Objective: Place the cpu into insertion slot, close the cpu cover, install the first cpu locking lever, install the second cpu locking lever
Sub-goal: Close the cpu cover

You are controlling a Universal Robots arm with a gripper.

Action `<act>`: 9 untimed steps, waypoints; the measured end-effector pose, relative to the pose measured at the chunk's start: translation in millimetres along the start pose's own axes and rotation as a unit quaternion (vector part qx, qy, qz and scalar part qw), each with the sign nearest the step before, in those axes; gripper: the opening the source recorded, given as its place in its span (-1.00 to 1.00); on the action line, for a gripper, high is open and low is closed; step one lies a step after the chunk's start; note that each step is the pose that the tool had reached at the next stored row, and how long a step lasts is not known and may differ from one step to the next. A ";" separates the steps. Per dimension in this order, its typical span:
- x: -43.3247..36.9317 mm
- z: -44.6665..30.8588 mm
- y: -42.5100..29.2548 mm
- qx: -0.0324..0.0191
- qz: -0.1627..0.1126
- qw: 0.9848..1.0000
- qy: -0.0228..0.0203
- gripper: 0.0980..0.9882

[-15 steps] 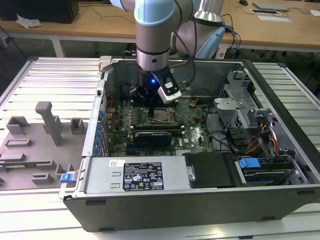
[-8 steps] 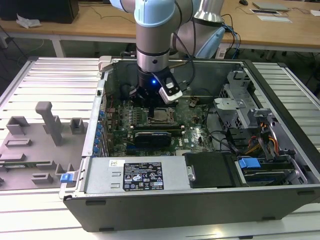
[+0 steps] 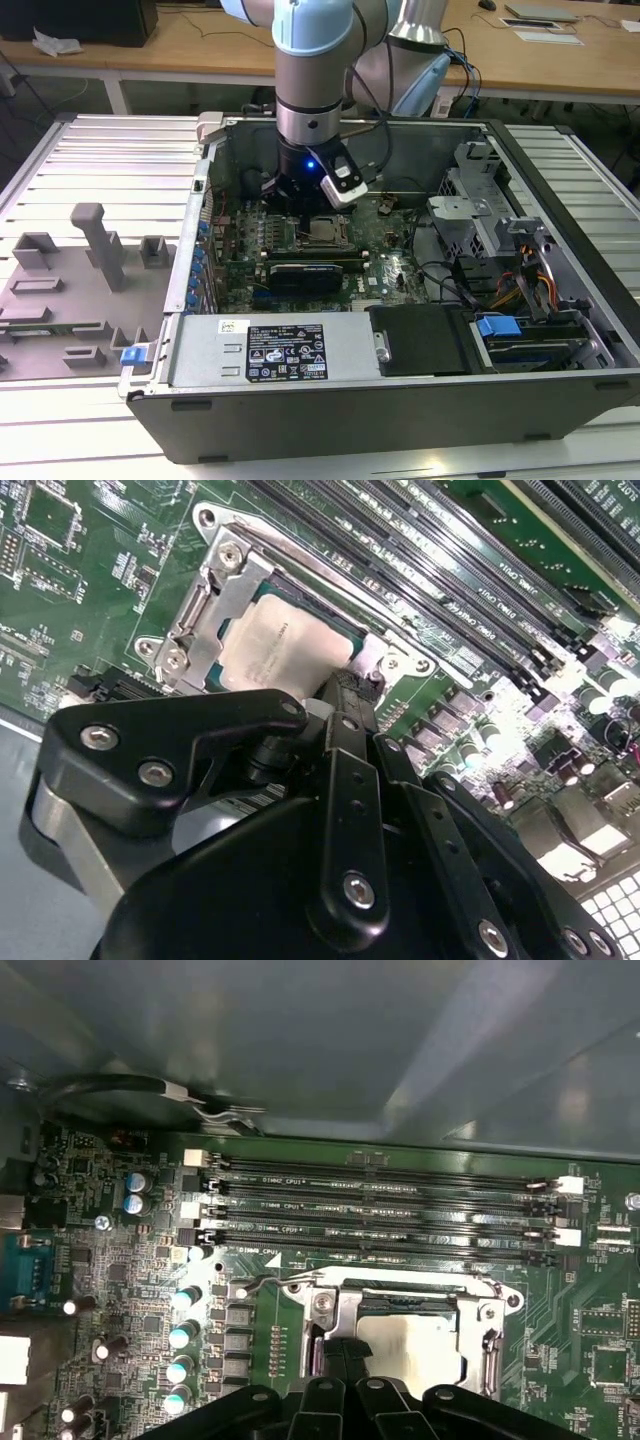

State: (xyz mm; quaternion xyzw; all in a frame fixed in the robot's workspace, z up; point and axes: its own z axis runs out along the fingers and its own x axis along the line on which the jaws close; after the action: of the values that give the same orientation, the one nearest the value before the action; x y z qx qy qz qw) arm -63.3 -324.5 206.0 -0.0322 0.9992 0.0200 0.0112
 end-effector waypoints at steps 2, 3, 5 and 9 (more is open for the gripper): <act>-1.7 0.0 -0.1 0.000 0.000 1.000 0.000 -0.98; -2.5 0.0 -0.2 0.000 0.000 1.000 0.000 -0.98; -2.8 0.0 -0.2 0.000 0.000 1.000 0.000 -0.98; -3.0 -4.7 0.0 0.000 0.000 1.000 0.000 -0.98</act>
State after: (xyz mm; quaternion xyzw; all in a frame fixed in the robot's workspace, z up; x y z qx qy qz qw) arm -60.4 -324.5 210.8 -0.0326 0.9992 0.0200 0.0113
